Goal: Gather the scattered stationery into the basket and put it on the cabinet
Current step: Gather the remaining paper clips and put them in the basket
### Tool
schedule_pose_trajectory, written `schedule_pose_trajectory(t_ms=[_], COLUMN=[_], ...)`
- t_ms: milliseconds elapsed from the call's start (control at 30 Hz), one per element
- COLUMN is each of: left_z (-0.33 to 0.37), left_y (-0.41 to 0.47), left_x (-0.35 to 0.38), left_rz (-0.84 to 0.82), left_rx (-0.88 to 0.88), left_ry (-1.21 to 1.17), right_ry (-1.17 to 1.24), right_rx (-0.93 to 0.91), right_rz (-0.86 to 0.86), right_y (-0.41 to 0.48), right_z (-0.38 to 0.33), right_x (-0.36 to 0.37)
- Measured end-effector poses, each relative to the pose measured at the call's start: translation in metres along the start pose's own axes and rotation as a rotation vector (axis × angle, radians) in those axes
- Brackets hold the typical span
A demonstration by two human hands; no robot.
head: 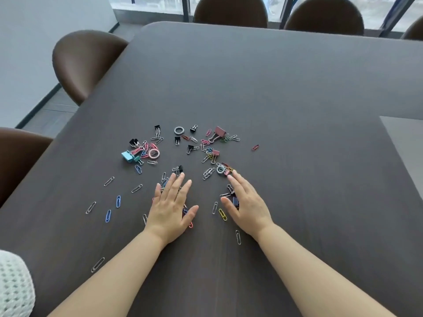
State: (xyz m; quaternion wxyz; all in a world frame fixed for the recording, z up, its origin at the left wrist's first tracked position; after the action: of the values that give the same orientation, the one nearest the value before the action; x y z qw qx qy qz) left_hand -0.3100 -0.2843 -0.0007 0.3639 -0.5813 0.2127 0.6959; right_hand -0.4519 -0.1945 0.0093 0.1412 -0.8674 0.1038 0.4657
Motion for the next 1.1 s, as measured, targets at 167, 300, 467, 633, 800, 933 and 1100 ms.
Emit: schedule_pose_trajectory(t_ms=[167, 300, 467, 633, 800, 933, 1100], left_z=[-0.065, -0.117, -0.146, -0.11, -0.057, -0.048, -0.067], left_y=[0.048, 0.104, 0.141, 0.134, 0.077, 0.062, 0.129], left_x=[-0.036, -0.051, -0.04, -0.024, -0.02, -0.045, -0.054], left_rz=[0.067, -0.008, -0.121, -0.158, -0.149, 0.016, -0.107], left_rx=[-0.148, -0.288, -0.306, -0.102, 0.092, 0.124, 0.034], left_ry=[0.08, 0.179, 0.133, 0.165, 0.043, 0.031, 0.092], right_ry=[-0.207, -0.331, -0.326, -0.354, -0.119, -0.024, -0.19], right_rx=[0.116, 0.12, 0.057, -0.126, -0.313, -0.283, -0.147], right_rz=[0.046, -0.016, -0.102, -0.151, -0.109, 0.107, -0.084], right_y=[0.076, 0.137, 0.191, 0.179, 0.096, 0.092, 0.173], right_z=[0.021, 0.014, 0.004, -0.027, -0.054, -0.056, -0.05], right_x=[-0.021, -0.025, -0.013, 0.011, 0.012, -0.021, -0.012])
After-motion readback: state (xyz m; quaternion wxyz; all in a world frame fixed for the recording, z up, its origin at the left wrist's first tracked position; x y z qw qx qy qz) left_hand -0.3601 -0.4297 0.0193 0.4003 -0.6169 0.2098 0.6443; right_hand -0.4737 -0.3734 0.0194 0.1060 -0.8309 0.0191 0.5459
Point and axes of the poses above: each hand's wrist, its own y-axis towards the middle knuckle, its own x-axis out of the palm, z = x × y, the point moved 10 cm from there along y, towards the middle knuckle, and after that the axes turned 5 degrees about -z, right-handed, at the moved point
